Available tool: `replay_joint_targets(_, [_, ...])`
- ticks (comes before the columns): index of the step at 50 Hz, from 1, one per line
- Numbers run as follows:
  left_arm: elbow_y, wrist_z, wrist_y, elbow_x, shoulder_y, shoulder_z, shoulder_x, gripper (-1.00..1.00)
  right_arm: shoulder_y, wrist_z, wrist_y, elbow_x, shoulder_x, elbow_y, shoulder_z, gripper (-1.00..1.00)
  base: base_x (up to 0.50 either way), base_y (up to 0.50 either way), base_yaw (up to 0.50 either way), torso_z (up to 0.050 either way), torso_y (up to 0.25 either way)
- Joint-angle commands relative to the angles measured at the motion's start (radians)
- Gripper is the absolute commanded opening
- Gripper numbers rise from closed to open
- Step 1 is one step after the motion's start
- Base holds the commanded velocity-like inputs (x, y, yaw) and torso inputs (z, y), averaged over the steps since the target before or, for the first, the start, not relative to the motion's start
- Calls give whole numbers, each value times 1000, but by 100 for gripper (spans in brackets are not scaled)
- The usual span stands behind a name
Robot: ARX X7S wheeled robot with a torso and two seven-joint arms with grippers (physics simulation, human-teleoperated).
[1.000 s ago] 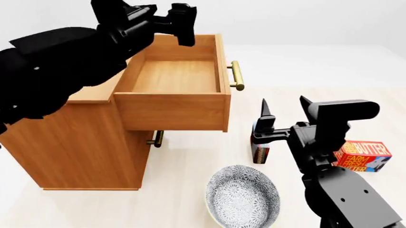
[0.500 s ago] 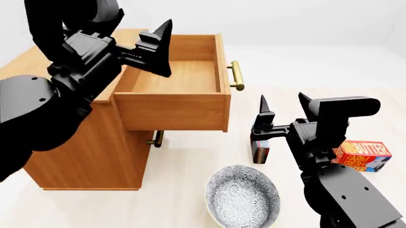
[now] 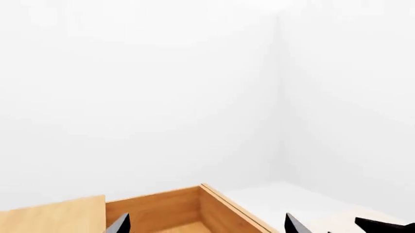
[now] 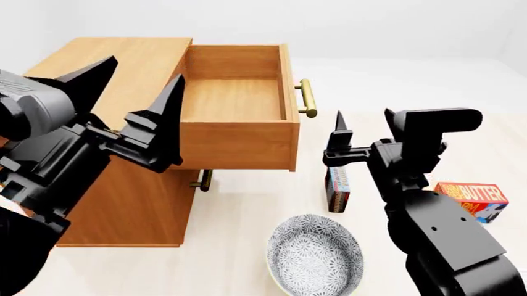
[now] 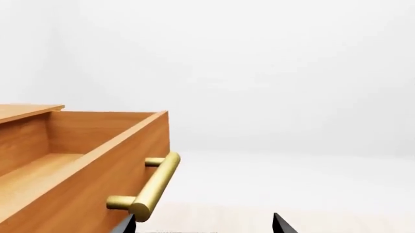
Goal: Put the chocolate pudding in the top drawer of the cabinet and close it.
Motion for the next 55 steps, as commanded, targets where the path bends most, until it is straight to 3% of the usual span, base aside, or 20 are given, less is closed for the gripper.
replay_joint_targets(1, [86,-16,94,88,88,26,-108,100,98,-19,21,3,-20,151,-8,100,0,0,0,0,0])
replay_joint_targets(17, [96,-9,195,134,159,50,-167,100,302,-8,8,-76,-79,573,-40,100,0,0,0,0,0])
replay_joint_targets(25, [134,30,238,124,183,61,-199,100,411,-90,-28,-97,-107,868,-75,100,0,0,0,0,0])
replay_joint_targets(43, [23,66,248,109,217,77,-132,100,548,-177,-215,-146,-178,1330,-118,100,0,0,0,0,0])
replay_joint_targets(55, [25,74,234,106,224,80,-128,100,662,-234,-207,-156,-215,1572,-118,100,0,0,0,0,0])
